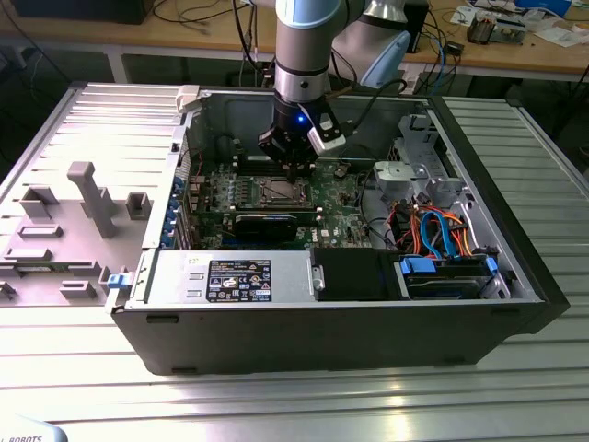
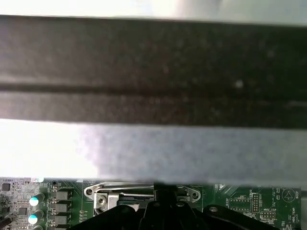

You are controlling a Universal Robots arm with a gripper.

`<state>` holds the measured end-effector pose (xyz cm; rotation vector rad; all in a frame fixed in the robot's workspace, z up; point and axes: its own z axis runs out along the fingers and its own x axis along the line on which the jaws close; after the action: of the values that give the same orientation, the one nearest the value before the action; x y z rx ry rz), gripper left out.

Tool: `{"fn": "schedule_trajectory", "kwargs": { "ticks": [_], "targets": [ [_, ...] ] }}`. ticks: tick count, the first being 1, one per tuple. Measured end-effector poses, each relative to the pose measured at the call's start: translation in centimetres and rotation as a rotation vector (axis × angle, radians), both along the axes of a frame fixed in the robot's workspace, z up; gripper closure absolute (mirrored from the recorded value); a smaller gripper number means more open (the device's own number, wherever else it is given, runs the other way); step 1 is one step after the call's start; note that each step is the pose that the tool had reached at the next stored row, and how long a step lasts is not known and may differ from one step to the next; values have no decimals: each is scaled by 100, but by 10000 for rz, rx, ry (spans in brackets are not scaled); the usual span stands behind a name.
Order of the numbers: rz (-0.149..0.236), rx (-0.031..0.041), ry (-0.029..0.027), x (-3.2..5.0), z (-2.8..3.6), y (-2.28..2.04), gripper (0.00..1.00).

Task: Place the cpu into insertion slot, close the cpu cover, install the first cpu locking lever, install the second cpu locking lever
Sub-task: 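Install the second cpu locking lever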

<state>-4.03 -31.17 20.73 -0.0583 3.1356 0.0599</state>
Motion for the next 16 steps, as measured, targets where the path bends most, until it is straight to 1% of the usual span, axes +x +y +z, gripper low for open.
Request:
{"fn": "schedule_trajectory", "kwargs": {
  "ticks": [5, 6, 9, 10, 16],
  "targets": [
    [0, -1, 0, 0, 0, -1, 89],
    [0, -4, 2, -1, 9, -2, 89],
    [0, -2, 0, 0, 73, -1, 89],
    [0, -2, 1, 0, 104, -1, 89],
    [0, -1, 0, 0, 114, -1, 89]
  ]
}}
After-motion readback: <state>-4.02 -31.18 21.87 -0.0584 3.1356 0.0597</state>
